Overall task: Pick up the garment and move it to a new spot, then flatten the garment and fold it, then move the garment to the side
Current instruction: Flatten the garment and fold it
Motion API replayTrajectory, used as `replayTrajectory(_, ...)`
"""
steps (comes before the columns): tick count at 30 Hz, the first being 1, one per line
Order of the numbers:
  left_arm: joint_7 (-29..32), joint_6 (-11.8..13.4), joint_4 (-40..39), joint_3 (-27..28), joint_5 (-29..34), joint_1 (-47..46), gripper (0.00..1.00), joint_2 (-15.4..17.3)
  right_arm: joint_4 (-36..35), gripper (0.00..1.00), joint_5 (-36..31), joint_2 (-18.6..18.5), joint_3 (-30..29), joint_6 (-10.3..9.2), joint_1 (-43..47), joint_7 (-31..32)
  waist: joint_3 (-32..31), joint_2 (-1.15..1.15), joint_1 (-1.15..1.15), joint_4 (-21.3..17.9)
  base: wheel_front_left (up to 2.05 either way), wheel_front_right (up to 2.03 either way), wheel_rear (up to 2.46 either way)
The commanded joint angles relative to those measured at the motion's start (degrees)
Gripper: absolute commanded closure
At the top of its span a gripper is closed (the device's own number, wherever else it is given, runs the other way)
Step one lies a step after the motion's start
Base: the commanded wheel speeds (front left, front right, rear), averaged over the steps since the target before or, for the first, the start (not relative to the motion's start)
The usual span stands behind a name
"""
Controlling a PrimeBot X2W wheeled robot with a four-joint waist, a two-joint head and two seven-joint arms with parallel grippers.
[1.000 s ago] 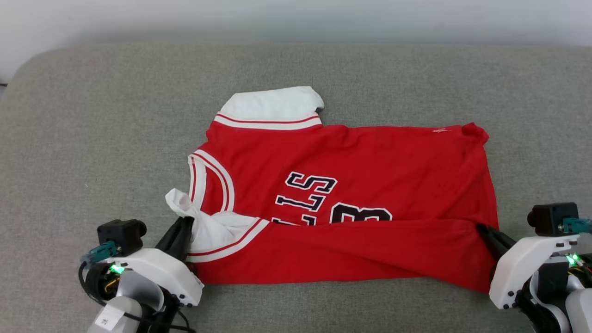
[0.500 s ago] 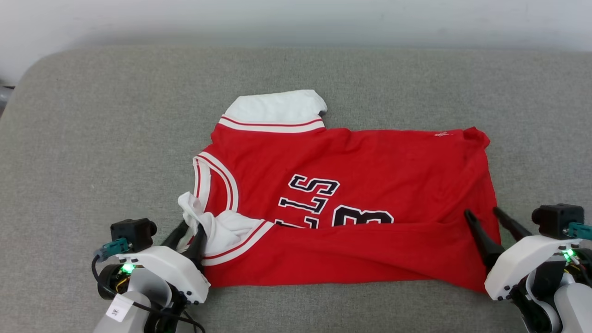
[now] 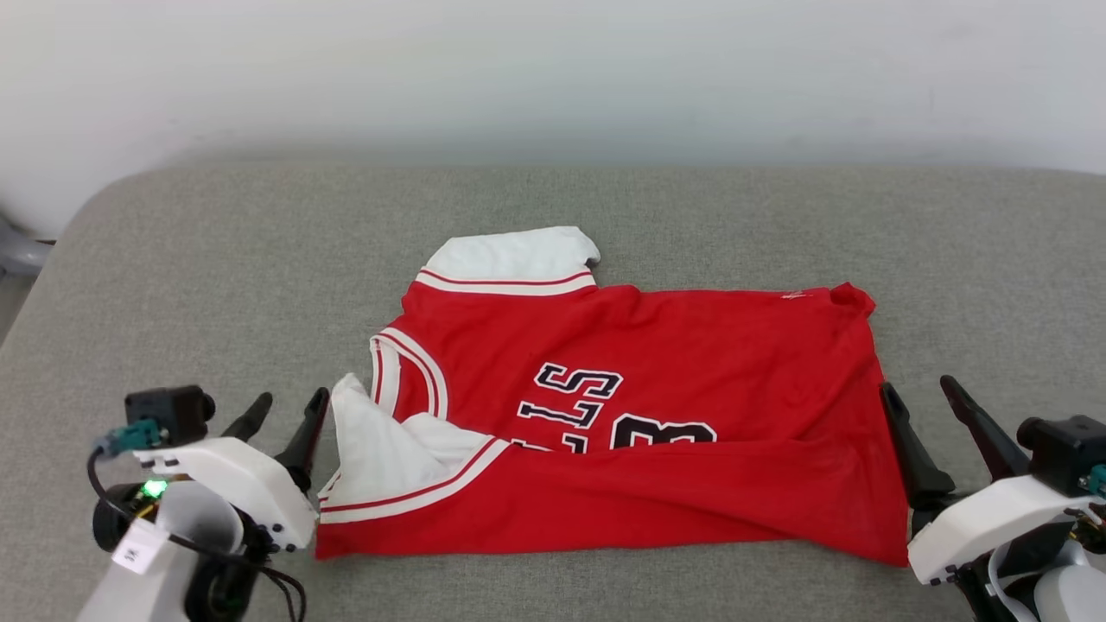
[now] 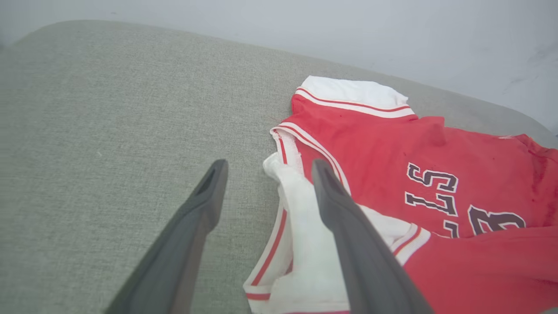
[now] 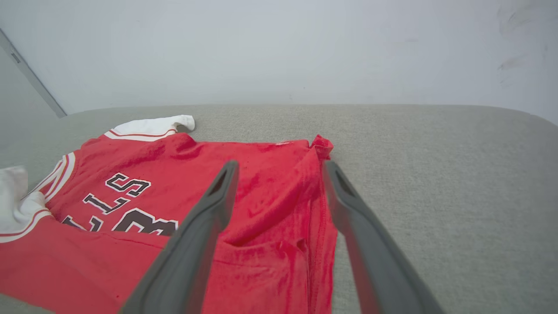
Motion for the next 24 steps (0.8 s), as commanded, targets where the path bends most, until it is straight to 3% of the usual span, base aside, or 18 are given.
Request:
replayTrajectory(1,1.6,0.2,-0.9,0.2,-0.7,0.6,0.0,0.7,-1.0,0.0,-0.6,0.5,-0.6,-0.04,1.1,0.3,-0.6,0.0,0.01,-0.2,0.0,0.0,0.0)
replayTrajectory(9,21.9,1.1,-9.3,-1.0,-6.6,1.3,0.0,6.6,-7.7,0.0,-2.7,3.2,-3.5,-0.04,5.5,3.4,-2.1,0.0,0.01,-0.6,0.0,0.0,0.0)
replayTrajectory(14,33.7,4.0,-13.0,-1.2,-12.1,3.0,0.0,8.2,-10.2,0.0,-3.4,4.6,-4.6,-0.04,7.0,5.1,-1.7,0.0,0.01,-1.4,0.0,0.0,0.0)
replayTrajectory(19,39.2,7.2,-13.4,-1.5,-14.7,4.9,0.0,8.1,-11.4,0.0,-3.2,5.4,-4.9,-0.04,6.5,5.9,0.2,0.0,0.01,-2.3,0.0,0.0,0.0)
replayTrajectory(24,40.4,8.0,-10.1,-1.7,-16.2,5.2,0.0,6.7,-11.5,0.0,-2.4,5.5,-4.9,-0.04,5.5,6.4,2.5,0.0,0.01,-3.0,0.0,0.0,0.0)
